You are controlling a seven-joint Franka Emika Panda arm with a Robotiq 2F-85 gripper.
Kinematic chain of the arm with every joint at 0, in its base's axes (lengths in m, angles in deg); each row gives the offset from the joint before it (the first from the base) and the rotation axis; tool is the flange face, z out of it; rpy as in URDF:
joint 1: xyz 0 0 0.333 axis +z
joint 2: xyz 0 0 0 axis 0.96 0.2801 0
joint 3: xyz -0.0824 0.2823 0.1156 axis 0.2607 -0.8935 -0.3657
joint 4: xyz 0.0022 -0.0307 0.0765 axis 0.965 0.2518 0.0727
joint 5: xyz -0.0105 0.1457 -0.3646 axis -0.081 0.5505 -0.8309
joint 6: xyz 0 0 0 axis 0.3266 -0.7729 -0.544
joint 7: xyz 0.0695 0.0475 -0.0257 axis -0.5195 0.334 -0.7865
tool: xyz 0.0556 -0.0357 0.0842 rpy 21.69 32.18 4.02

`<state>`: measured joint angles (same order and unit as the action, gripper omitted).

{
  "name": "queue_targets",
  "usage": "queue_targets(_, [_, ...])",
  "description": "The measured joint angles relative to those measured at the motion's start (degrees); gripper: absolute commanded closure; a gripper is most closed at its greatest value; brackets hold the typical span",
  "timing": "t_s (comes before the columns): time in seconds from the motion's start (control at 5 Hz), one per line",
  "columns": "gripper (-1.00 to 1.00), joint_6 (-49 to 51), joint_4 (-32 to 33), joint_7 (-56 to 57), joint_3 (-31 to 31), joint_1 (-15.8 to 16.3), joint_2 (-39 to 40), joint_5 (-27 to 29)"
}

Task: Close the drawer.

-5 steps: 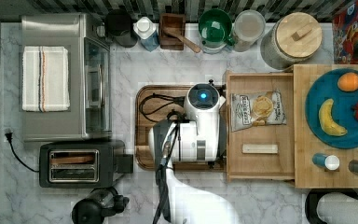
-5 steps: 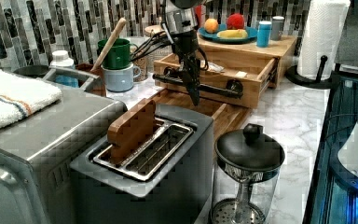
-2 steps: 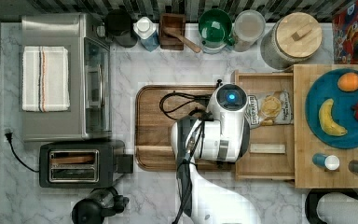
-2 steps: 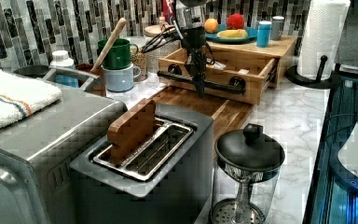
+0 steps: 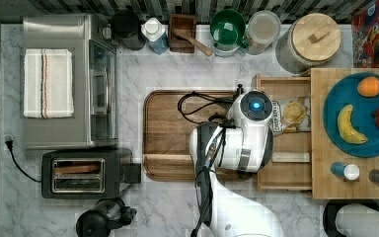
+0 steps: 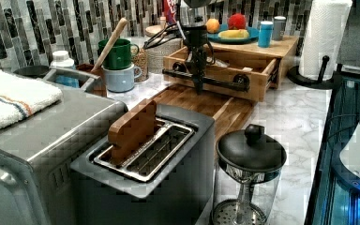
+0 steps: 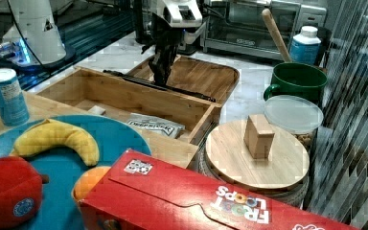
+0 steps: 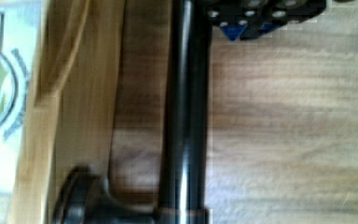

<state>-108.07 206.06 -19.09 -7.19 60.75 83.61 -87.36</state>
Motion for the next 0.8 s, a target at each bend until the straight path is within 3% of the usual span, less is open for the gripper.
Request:
queue_targets(0.4, [1.00,-1.1,-5.3,7.6,1.3,-1.7,5.3,0.1])
queue_targets(0.8, [1.00,0.4,-11.3,15.7,3.7,-5.9,8.5,0.1])
